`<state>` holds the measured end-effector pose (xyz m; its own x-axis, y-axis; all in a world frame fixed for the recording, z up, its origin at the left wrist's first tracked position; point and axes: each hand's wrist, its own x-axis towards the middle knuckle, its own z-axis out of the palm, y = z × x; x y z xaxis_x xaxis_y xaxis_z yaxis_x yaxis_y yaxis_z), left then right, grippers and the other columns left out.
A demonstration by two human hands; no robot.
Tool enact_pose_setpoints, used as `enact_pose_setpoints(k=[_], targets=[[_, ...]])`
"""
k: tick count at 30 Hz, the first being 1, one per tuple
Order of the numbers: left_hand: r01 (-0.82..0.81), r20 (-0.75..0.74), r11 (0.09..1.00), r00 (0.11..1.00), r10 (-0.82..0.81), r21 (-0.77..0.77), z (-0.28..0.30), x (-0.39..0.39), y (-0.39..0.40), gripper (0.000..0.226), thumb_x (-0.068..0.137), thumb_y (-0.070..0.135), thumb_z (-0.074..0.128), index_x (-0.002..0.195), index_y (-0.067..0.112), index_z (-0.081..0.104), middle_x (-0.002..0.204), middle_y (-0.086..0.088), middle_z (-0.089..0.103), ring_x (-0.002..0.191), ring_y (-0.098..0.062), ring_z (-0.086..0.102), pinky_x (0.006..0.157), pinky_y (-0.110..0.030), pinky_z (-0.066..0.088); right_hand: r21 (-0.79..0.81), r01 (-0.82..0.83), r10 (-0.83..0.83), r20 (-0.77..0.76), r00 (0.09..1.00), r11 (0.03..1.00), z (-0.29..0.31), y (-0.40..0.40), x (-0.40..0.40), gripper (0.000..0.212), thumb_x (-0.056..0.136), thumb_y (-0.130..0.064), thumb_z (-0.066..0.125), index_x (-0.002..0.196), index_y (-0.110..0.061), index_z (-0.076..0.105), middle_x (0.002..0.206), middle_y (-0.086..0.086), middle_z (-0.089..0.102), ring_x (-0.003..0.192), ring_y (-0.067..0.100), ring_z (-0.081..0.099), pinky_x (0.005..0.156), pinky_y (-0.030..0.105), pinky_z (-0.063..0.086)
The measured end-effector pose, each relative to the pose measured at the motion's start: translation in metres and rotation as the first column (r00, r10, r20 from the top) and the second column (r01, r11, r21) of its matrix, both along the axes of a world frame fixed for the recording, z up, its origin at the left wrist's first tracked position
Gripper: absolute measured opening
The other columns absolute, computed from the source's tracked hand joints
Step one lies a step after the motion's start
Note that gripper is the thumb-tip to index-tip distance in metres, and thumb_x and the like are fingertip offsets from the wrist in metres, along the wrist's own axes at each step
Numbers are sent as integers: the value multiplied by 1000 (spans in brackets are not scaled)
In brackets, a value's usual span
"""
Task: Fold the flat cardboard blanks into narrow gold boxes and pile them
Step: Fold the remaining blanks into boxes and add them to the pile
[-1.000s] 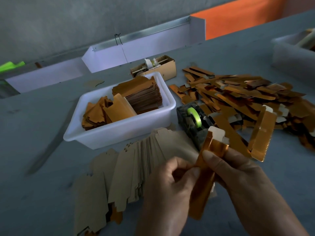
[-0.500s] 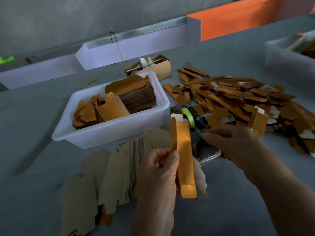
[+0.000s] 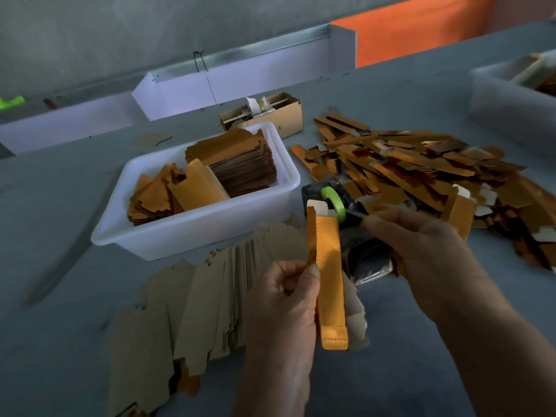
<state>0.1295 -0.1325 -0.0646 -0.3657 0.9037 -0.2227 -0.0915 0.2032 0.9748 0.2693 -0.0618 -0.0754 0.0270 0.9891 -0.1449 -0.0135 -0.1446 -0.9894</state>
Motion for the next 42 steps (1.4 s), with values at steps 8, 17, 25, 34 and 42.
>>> enact_pose_setpoints(k=[8, 17, 25, 34, 42], targets=[[66, 1, 995, 998, -66, 68, 3, 0, 1, 13, 89, 22, 61, 79, 14, 62, 63, 0, 63, 48, -5, 55, 40, -13, 41, 212, 80, -170, 450, 877, 974, -16, -24, 1, 13, 82, -23, 66, 70, -23, 64, 119, -13, 50, 89, 4, 52, 72, 23, 43], [206, -61, 971, 978, -200, 118, 9, 27, 27, 7, 90, 23, 62, 83, 22, 61, 77, 2, 71, 66, -7, 66, 52, -16, 48, 252, 118, -213, 394, 894, 960, -22, -26, -4, 18, 82, -19, 67, 70, -31, 62, 107, -19, 53, 93, 7, 54, 74, 27, 45], [199, -136, 979, 972, -191, 47, -7, 33, 39, 12, 89, 20, 65, 79, 24, 62, 63, 11, 66, 58, 2, 62, 52, -14, 48, 331, 77, -238, 479, 845, 941, -25, -24, -3, 4, 84, -18, 64, 84, -21, 67, 108, -12, 52, 89, 10, 54, 71, 22, 48], [226, -167, 974, 960, -226, -19, 0, 30, 41, 4, 88, 28, 66, 87, 24, 65, 88, 3, 70, 79, -10, 67, 66, -24, 52, 313, 64, -224, 507, 832, 948, -16, -32, 18, 10, 87, -20, 60, 80, -27, 61, 96, -6, 62, 75, 5, 53, 59, 18, 36], [272, -116, 962, 956, -269, 7, 8, 18, 31, 7, 87, 20, 66, 83, 14, 66, 62, 4, 66, 47, -3, 57, 43, -15, 42, 290, -188, 135, 193, 972, 938, 22, -44, 25, 21, 63, -32, 56, 78, -38, 69, 80, -13, 68, 71, 2, 63, 55, 20, 51]])
